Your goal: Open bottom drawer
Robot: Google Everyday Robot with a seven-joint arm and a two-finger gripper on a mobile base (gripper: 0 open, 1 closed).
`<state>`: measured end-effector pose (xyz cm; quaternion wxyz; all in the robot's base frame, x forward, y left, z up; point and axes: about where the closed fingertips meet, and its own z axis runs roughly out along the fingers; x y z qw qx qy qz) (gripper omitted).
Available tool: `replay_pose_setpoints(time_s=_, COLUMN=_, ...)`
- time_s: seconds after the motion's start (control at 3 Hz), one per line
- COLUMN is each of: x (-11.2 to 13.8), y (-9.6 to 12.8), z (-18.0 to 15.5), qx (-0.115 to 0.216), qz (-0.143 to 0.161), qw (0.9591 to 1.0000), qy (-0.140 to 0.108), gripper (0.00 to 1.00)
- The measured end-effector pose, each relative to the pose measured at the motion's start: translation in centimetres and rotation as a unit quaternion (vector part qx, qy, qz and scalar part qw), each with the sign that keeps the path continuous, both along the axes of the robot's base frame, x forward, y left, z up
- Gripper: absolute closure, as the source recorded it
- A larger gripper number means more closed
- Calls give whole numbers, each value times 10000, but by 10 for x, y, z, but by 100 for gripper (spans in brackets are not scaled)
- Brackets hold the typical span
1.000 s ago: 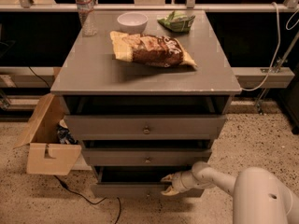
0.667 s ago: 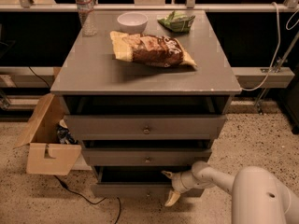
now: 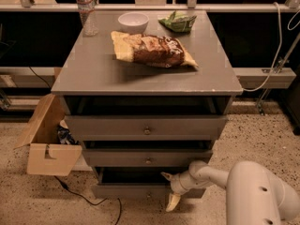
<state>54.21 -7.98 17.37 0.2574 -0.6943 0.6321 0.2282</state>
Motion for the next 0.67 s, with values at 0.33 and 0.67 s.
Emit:
replay_pose_setpoints(time_s=0.33, x=-16, y=-1, z=-4, qx=-214, qz=39, qw=9992, qy=333, gripper=0)
replay_pose_setpoints(time_s=0.67, x=-37, y=-5, z=-7, qx=-381, qz=-5, qw=9972, qy=646, gripper=19)
